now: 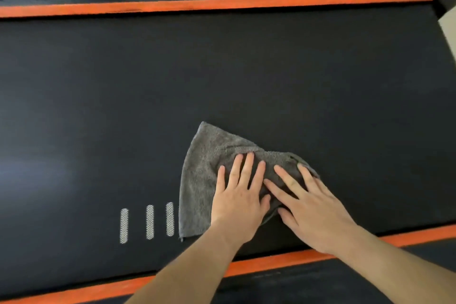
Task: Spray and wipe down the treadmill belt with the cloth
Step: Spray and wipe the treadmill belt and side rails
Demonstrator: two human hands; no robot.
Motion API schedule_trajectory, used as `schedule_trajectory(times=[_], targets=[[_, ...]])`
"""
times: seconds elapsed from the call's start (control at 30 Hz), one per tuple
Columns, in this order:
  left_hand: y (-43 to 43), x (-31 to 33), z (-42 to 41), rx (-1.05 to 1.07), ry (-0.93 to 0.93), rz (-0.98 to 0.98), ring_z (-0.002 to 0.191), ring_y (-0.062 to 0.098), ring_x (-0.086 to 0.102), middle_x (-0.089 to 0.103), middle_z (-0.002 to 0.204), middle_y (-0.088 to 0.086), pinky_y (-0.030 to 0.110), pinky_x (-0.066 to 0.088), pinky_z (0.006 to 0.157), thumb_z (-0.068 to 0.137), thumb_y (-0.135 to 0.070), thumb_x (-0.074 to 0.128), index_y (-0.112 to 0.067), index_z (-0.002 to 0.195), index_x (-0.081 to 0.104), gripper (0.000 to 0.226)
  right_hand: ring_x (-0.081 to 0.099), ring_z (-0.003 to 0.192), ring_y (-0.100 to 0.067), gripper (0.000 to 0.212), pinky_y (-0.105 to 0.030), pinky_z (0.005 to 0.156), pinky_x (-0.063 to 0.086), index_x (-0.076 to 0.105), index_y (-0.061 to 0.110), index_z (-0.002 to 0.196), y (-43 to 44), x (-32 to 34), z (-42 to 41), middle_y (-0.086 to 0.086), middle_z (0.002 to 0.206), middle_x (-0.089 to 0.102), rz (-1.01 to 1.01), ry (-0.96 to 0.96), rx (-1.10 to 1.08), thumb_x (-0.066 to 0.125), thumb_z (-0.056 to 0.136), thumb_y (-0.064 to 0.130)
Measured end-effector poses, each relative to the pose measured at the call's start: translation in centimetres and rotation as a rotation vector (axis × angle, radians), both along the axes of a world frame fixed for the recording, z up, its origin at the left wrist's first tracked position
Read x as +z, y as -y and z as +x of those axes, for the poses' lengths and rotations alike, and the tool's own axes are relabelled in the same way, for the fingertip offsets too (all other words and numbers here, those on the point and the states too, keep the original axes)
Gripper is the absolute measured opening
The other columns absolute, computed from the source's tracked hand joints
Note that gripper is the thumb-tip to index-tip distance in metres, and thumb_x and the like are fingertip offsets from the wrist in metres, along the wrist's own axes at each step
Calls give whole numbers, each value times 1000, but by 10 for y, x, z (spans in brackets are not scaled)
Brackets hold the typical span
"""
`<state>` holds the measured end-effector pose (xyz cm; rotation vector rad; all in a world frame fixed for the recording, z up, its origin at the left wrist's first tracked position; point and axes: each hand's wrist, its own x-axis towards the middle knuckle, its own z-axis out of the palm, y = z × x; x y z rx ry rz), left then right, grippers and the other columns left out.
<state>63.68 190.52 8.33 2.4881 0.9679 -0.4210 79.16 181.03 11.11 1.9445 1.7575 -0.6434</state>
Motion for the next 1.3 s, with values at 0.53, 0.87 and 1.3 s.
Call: schedule_trajectory(times=[0.53, 0.87, 1.3], targets=[[63, -8, 147, -277, 9, 25, 152, 21, -15, -16, 165, -1, 50, -3, 120, 103, -52, 18, -31, 157, -8, 64, -29, 146, -29, 68, -54, 121, 0, -37, 44, 139, 93, -6, 104, 12, 147, -47, -136, -147, -407, -16, 80, 70], [80, -28, 243, -99, -5, 191, 149, 27, 23, 24, 162, 7, 55, 21, 117, 99, -53, 22, -17, 154, 21, 66, 21, 151, -31, 65, -53, 117, 29, 24, 33, 156, 94, -31, 230, 8, 164, 22, 160, -212, -93, 27, 97, 60], [-14, -46, 442, 66, 78, 349, 153, 19, 0, 3, 167, -1, 51, 3, 122, 99, -54, 19, -26, 159, 5, 67, -14, 152, -25, 69, -50, 120, -4, -5, 47, 154, -9, -62, 439, 12, 165, -15, 377, -104, -42, 16, 93, 72]])
